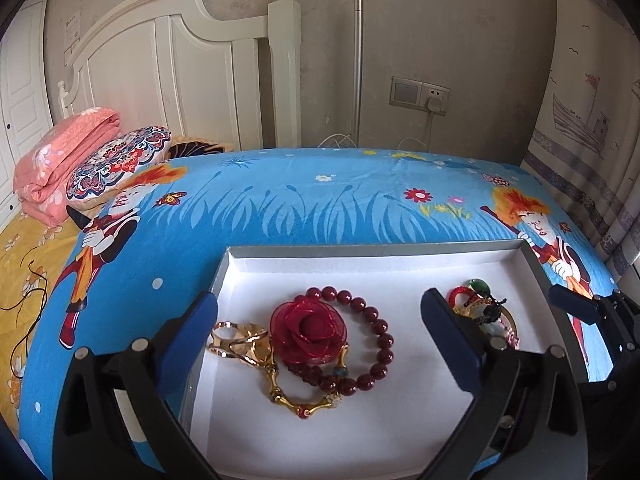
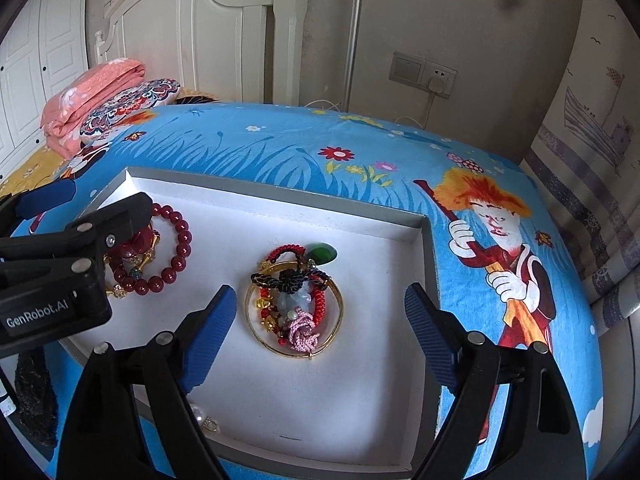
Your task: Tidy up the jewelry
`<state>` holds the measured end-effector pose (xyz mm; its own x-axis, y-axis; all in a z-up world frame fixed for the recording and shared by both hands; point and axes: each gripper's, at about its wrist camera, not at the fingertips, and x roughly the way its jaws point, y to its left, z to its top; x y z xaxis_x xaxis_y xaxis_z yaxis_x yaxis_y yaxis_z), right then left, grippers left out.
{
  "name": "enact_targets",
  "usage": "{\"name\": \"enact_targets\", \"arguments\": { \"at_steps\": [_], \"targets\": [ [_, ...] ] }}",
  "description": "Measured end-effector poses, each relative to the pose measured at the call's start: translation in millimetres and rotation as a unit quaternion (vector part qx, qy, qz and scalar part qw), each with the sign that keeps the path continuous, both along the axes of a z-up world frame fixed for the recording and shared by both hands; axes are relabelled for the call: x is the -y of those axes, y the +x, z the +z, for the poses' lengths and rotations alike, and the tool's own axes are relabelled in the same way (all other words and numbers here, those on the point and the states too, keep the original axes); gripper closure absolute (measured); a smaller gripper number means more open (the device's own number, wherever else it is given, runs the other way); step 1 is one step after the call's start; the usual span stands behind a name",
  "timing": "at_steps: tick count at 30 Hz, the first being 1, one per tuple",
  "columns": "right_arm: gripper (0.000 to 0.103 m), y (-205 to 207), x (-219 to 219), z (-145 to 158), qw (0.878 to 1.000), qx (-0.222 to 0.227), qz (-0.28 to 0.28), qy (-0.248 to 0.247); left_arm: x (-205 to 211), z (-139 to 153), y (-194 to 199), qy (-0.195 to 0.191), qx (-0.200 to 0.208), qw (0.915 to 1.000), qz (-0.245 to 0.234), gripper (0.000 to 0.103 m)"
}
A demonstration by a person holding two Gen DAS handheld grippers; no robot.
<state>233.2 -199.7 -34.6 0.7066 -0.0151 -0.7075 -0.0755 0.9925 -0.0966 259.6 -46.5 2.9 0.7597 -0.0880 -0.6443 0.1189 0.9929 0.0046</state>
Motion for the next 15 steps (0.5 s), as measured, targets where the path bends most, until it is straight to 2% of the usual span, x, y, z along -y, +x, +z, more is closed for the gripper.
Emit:
{"name": "enact_targets", "arguments": {
  "at_steps": [4,8,12,15],
  "targets": [
    [0.022,-5,4,7,1.000,0.004,-0.004,0.003,1,3,-5,0.006,0.006,1.0000,0.003,0.004],
    [0.021,-11,8,16,1.000,0.008,-0.011,0.007,-9,13,-13,-0.018,0.012,0.9997,0.014,0.004],
    [0.021,-18,14,25,0.999,0.014,-0.022,0.025,-23,16,-16,-0.043,-0.002,0.9987,0.027,0.004],
    [0.020,-23,17,33,0.999,0.020,-0.024,0.035,-31,19,-20,-0.047,-0.002,0.9984,0.031,0.004]
  ]
}}
